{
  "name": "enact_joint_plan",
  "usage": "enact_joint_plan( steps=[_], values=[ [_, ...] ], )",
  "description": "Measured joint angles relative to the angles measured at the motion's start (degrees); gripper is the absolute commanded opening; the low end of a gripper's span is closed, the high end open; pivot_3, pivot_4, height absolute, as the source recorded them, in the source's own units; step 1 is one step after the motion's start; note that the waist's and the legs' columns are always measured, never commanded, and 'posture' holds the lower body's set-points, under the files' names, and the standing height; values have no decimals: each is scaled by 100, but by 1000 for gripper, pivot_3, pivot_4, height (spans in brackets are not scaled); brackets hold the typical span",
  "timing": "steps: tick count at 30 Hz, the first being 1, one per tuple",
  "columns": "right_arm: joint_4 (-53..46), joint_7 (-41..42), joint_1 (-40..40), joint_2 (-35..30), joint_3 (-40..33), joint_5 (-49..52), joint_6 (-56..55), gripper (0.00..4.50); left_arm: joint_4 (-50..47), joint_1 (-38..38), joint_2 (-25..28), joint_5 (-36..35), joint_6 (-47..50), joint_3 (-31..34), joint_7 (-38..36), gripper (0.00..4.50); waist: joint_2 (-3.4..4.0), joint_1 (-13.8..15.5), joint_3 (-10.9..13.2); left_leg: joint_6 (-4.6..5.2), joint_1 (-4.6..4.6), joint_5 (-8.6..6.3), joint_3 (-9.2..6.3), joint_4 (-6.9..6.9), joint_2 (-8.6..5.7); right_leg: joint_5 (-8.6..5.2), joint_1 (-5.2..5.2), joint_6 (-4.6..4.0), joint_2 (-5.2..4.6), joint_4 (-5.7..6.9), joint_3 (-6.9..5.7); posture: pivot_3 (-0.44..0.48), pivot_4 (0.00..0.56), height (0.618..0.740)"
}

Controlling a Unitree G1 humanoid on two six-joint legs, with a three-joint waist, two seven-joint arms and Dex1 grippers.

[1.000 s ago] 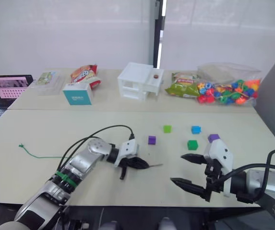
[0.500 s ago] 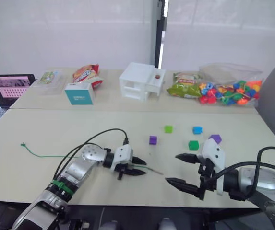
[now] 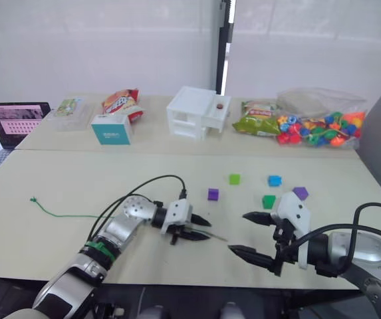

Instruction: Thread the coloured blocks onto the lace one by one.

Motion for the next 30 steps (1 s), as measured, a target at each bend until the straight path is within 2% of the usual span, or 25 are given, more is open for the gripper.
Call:
enact_joint_plan(
  steps=[4,10,21,26,30],
  values=[
    [-1,-6,36,2,-1,-4,0,4500,98,-73,-12,102,-110,-13,-42,1781,0,-2,0,1,1,0,0,0,0,0,0,0,0,1,0,0,150,740],
    [-2,-12,49,21,-1,-5,0,4500,171,-112,-23,193,-279,-58,-144,34,0,-3,0,0,2,0,0,2,0,0,2,0,0,1,0,0,150,740],
    [-2,-13,19,31,1,-8,0,4500,126,-137,-5,149,-174,-18,-158,34,0,-12,0,2,3,-1,0,3,0,0,1,0,1,3,0,0,150,740],
    [5,-137,12,211,-26,6,0,4500,-562,65,226,-178,621,285,-158,34,0,-28,0,2,1,-1,-2,2,2,0,-5,0,2,9,0,0,150,740],
    [33,-207,144,357,-368,129,-3,4500,-1248,189,468,-419,1137,560,-91,34,1,-12,0,2,1,-1,-2,2,1,0,-2,0,2,5,1,0,150,740]
  ],
)
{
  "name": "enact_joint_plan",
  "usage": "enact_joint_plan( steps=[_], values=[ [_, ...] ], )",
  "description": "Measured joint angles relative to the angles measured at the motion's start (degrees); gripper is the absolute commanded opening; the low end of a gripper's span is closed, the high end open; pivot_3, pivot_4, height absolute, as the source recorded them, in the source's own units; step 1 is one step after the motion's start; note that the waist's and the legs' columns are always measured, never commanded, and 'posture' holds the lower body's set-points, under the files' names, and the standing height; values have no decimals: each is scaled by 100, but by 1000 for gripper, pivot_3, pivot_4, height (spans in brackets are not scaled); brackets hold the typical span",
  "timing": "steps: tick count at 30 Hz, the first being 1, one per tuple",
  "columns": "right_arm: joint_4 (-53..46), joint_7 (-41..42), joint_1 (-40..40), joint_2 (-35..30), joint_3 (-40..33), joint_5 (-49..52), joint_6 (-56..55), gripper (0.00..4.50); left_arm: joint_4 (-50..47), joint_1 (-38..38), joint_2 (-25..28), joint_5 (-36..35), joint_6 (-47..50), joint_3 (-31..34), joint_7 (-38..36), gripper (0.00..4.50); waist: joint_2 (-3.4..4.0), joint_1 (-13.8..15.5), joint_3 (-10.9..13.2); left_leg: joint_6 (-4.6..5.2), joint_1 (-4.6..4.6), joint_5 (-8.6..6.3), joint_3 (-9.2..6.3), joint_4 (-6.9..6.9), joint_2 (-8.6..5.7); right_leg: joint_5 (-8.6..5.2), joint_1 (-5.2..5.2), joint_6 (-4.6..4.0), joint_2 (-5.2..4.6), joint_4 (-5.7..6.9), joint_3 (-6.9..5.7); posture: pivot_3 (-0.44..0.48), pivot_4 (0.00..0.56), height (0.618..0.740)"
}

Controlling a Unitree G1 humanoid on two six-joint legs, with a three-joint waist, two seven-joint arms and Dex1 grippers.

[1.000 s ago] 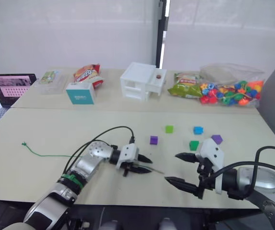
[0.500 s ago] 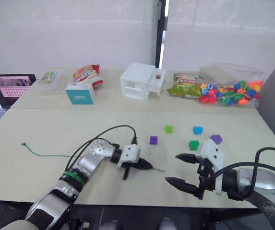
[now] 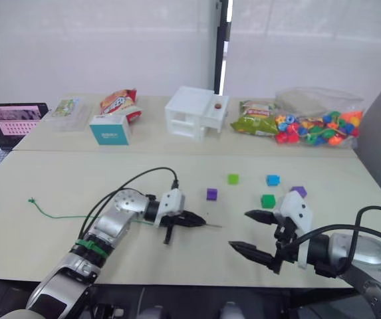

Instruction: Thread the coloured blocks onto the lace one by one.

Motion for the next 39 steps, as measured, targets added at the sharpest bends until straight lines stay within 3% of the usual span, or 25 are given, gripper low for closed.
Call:
enact_joint_plan(
  steps=[7,13,18,27,33,39],
  values=[
    [416,-394,414,839,-632,-22,-382,4500,-776,437,146,-304,513,287,199,34,1,7,-1,1,1,0,0,-2,0,0,-1,0,0,1,1,0,150,740],
    [1063,-1227,613,1839,-986,-854,-1284,4500,-1116,763,213,-384,727,342,324,34,6,-9,-3,1,3,0,3,-6,0,0,-4,0,0,2,3,0,150,740],
    [1731,-1782,439,2184,-1013,-1474,-1843,4500,-1414,866,227,-483,847,336,368,34,15,-31,-8,0,7,0,6,-8,0,0,-1,0,0,0,6,0,150,740],
    [3688,-2039,-570,1835,-401,-2779,-2578,4500,-1763,1039,321,-535,1008,309,488,34,31,-144,-11,1,17,0,10,-16,0,0,-1,-1,0,4,10,0,150,740],
    [4741,-1885,-1375,1664,-75,-3056,-2754,4500,-2076,1282,383,-541,1149,297,610,34,36,-158,-12,1,19,0,13,-19,0,0,0,-1,0,2,16,0,150,740],
    [5190,-1653,-1799,1640,153,-3100,-2859,4500,-2340,1485,431,-538,1254,267,770,34,37,-138,-13,1,17,0,13,-19,0,0,0,-1,-2,0,15,0,150,740]
  ],
)
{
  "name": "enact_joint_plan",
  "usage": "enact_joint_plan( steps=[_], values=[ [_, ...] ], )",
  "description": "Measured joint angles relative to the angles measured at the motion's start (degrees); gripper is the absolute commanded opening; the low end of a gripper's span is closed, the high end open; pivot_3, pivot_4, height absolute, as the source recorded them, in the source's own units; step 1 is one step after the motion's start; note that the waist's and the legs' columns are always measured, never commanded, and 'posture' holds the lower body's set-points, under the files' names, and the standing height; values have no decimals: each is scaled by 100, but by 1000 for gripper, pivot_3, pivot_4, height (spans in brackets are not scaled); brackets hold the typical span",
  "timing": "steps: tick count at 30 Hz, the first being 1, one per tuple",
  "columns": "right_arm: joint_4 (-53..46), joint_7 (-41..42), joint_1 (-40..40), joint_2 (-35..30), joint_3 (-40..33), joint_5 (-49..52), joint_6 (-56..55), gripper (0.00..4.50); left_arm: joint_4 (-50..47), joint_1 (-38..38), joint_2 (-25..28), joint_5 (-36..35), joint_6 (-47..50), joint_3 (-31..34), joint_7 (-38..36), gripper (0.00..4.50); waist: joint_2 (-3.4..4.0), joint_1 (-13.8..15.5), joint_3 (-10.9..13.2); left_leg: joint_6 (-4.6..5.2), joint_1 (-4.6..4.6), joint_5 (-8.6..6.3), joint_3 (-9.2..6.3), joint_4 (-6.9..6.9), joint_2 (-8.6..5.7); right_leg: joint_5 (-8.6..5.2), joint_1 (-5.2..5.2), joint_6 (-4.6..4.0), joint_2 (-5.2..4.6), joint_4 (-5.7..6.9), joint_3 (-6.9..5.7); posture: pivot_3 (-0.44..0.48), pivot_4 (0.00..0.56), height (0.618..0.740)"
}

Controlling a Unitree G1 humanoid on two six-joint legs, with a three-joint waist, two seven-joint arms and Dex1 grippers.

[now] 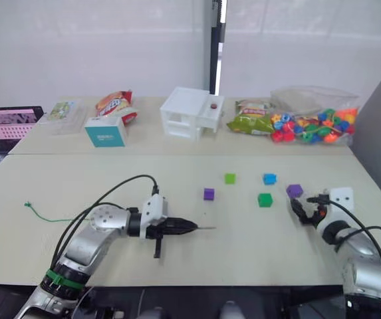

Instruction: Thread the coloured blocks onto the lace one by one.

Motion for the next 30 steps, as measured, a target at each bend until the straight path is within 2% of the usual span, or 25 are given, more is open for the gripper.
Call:
enact_joint_plan(
  steps=[13,16,19,21,23,30],
  values=[
    [1239,-67,-1055,96,483,-467,-388,4500,-145,25,85,2,97,-3,193,34,2,-15,0,0,1,0,0,-3,0,0,-3,0,0,2,0,0,150,740],
    [1479,-138,-1196,117,502,-516,-414,3711,-145,24,86,2,96,-10,197,0,2,-11,0,0,0,0,1,-3,0,0,-4,0,-1,0,0,0,150,740],
    [1555,-169,-1209,129,493,-514,-492,2552,-145,23,86,2,96,-16,197,0,2,-17,0,0,0,0,1,-4,0,0,-4,0,-1,0,0,0,150,740],
    [1555,-178,-1197,142,459,-489,-501,2001,-144,19,85,3,95,-27,197,0,2,-21,0,0,0,0,1,-6,0,0,-4,0,0,0,0,0,150,740],
    [1521,-175,-1135,164,409,-417,-523,1251,-137,4,77,3,94,-40,197,0,2,-18,0,0,0,0,1,-6,0,0,-4,0,-1,0,0,0,150,740],
    [102,-174,-107,442,-249,475,27,1184,-52,-90,-29,1,92,-159,153,0,5,11,0,0,-3,0,-1,-9,-1,0,-5,0,-3,-3,-1,0,150,740]
  ],
)
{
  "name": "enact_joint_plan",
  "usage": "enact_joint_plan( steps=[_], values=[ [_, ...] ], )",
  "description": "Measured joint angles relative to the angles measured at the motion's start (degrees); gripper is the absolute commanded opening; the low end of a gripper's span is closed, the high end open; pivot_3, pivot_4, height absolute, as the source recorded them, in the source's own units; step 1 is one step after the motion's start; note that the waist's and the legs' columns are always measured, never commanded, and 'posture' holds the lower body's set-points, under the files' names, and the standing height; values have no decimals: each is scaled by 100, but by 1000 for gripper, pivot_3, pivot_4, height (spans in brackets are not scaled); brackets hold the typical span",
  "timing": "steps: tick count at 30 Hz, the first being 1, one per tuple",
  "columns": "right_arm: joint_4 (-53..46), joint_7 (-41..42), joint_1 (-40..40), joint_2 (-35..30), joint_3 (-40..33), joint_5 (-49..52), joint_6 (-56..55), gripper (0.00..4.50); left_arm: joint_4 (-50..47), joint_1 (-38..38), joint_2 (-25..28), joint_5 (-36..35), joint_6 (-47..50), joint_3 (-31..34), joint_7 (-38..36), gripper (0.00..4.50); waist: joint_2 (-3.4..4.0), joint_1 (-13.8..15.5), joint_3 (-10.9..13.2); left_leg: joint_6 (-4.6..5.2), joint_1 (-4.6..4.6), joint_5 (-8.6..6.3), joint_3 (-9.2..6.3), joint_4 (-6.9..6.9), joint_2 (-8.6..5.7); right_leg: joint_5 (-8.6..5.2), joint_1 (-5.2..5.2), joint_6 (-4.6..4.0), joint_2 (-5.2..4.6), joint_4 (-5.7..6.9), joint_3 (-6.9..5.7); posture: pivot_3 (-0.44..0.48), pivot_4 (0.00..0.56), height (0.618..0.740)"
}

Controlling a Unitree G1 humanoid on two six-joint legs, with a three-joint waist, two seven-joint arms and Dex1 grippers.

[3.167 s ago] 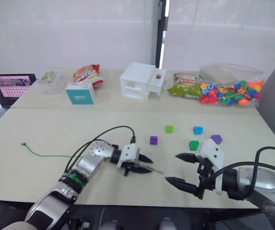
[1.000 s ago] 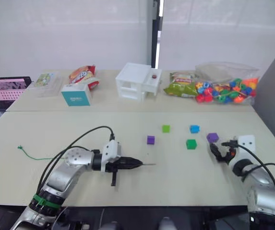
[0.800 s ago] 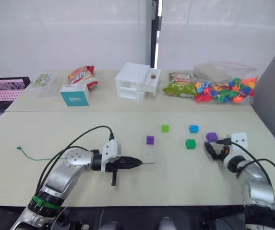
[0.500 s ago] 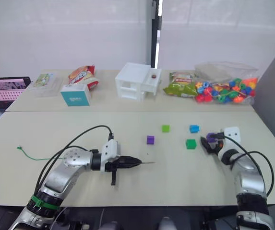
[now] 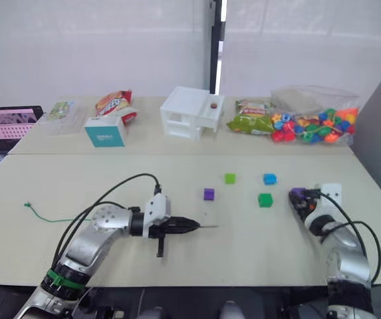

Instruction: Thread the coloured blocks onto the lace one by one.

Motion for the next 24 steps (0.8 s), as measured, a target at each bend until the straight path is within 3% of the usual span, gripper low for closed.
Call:
enact_joint_plan(
  steps=[7,13,18,23,24],
  values=[
    [-2563,-635,1760,600,-336,648,936,1184,442,-200,-119,-1,-79,-133,-257,0,11,-36,-1,0,9,0,1,-17,0,-1,-2,0,2,1,4,0,150,740],
    [-4460,-1430,2795,1481,664,518,1331,1184,850,-426,-167,0,-286,-184,-562,0,18,-44,-5,0,26,0,3,-27,1,-2,4,-1,5,2,8,0,150,740],
    [-4471,-1826,2912,1712,1590,-372,1046,1184,1046,-515,-207,3,-415,-249,-706,0,18,1,-5,-1,25,1,1,-28,0,-3,3,-2,5,1,5,0,150,740],
    [-4339,-2146,2887,1973,1984,-886,844,1184,1088,-521,-188,3,-403,-248,-760,0,18,4,-5,-2,28,1,-4,-45,1,-4,1,-5,6,0,0,0,150,740],
    [-4347,-2181,2896,2008,2014,-897,843,1684,1088,-521,-176,3,-403,-248,-761,0,17,4,-5,-2,31,1,-5,-49,2,-5,2,-7,7,0,-1,0,150,740]
  ],
)
